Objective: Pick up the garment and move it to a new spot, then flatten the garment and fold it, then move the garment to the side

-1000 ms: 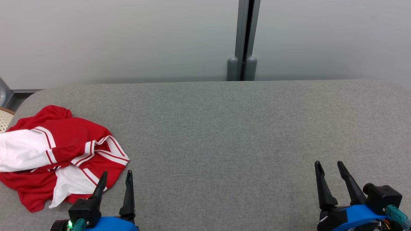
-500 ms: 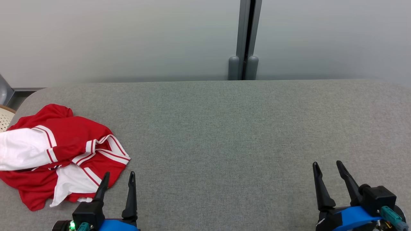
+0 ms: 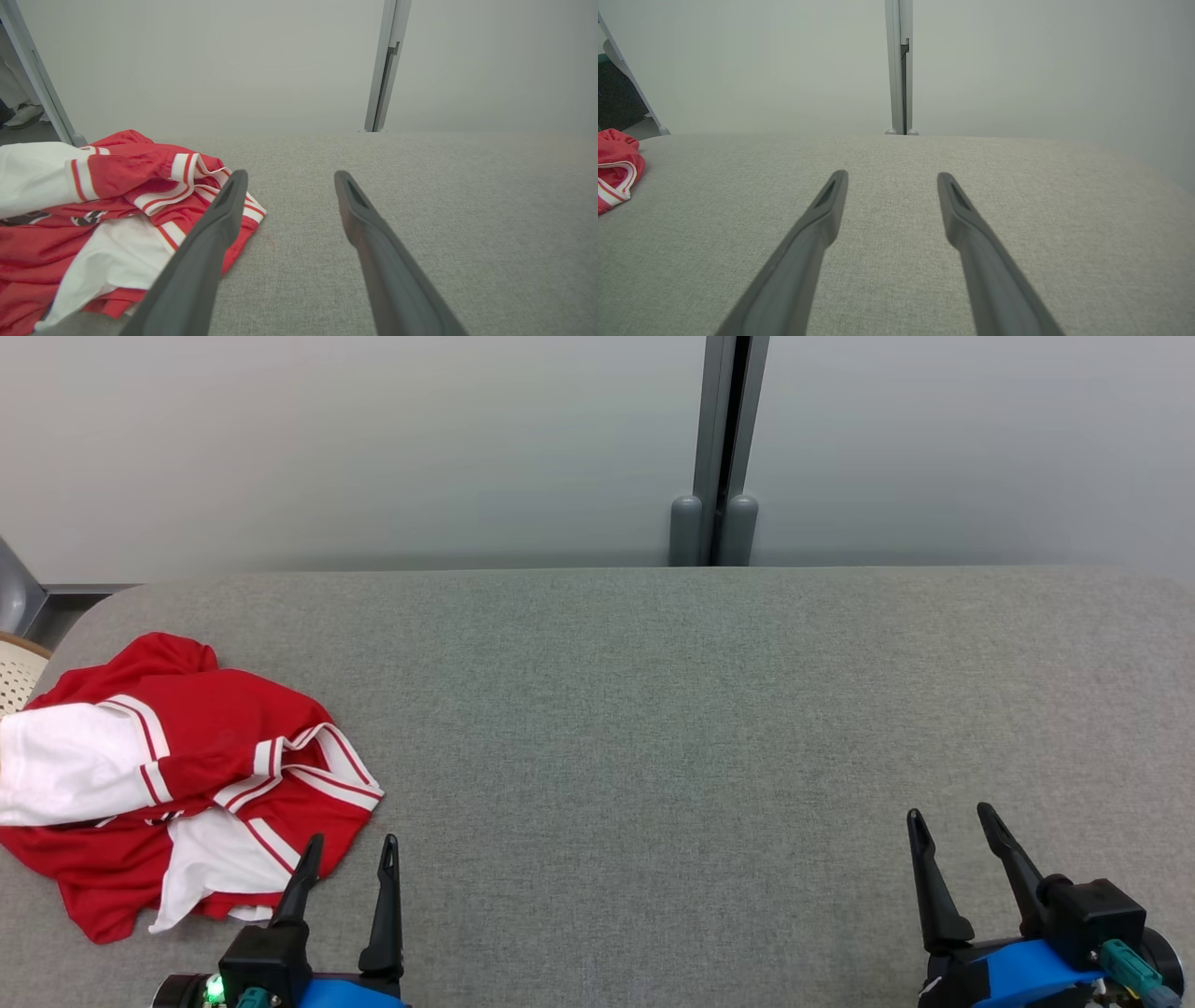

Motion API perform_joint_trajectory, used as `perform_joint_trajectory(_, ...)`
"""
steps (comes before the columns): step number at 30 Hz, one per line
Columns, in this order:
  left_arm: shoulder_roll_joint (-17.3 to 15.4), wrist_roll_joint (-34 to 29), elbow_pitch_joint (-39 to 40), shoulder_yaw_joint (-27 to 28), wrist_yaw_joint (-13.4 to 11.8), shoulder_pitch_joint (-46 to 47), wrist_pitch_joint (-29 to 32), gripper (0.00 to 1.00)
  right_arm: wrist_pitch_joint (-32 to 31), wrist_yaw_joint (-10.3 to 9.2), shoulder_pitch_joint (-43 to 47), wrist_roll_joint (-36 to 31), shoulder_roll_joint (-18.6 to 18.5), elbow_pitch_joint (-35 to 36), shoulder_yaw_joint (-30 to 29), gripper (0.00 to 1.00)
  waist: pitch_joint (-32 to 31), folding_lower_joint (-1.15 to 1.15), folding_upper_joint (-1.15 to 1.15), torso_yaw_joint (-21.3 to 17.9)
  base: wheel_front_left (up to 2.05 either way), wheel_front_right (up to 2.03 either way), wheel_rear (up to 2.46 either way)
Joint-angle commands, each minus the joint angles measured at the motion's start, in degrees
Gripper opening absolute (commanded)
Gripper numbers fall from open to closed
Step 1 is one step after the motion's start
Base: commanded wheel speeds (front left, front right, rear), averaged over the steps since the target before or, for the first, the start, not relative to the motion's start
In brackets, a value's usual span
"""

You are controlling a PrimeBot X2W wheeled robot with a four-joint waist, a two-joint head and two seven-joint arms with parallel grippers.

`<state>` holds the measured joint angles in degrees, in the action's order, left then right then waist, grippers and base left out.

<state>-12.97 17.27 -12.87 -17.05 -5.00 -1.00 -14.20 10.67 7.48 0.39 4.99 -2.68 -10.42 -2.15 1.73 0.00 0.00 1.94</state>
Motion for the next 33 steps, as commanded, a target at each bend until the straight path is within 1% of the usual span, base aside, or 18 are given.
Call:
perform_joint_trajectory(1,-0.28,0.36,0.27,0.00,-0.20,-0.03,-0.17,1.00,0.03,0.03,0.59,-0.26,-0.38,0.30,-0.06,1.00,0.07,0.00,0.00,0.11,0.00,0.00,0.00)
perform_joint_trajectory(9,-0.31,0.79,0.33,0.19,-0.54,-0.02,-0.43,1.00,0.20,0.03,0.56,-0.39,-0.37,0.17,-0.31,1.00,0.16,0.00,0.00,0.55,0.00,0.00,0.00)
perform_joint_trajectory(15,-0.45,0.78,0.49,0.46,-0.74,1.06,-0.53,1.00,0.42,0.03,0.92,-0.90,-0.34,0.48,-1.04,1.00,0.12,0.00,0.00,4.03,0.00,0.00,0.00)
perform_joint_trajectory(20,-0.75,1.10,0.88,0.77,-1.05,1.05,-0.56,1.00,0.36,0.03,1.14,-1.19,-0.33,1.02,-1.53,1.00,0.16,0.00,0.00,9.34,0.00,0.00,0.00)
perform_joint_trajectory(26,-1.17,1.54,1.31,1.12,-1.43,0.13,-0.46,1.00,0.10,0.03,1.49,-1.43,-0.32,1.35,-1.65,1.00,-0.33,0.00,0.00,16.94,0.00,0.00,0.00)
perform_joint_trajectory(31,-1.43,1.66,2.58,1.18,-2.37,-1.24,0.15,1.00,-0.27,0.03,1.67,-1.46,-0.31,1.36,-1.39,1.00,-0.72,0.00,0.00,22.72,0.00,0.00,0.00)
perform_joint_trajectory(32,-1.63,1.76,3.08,1.34,-2.66,-1.81,0.31,1.00,-0.30,0.03,1.89,-1.42,-0.32,1.48,-1.14,1.00,-0.88,0.00,0.00,24.73,0.00,0.00,0.00)
perform_joint_trajectory(33,-1.75,1.84,3.35,1.57,-2.86,-2.13,0.38,1.00,-0.40,0.03,1.82,-1.41,-0.32,1.55,-0.89,1.00,-0.92,0.00,0.00,25.56,0.00,0.00,0.00)
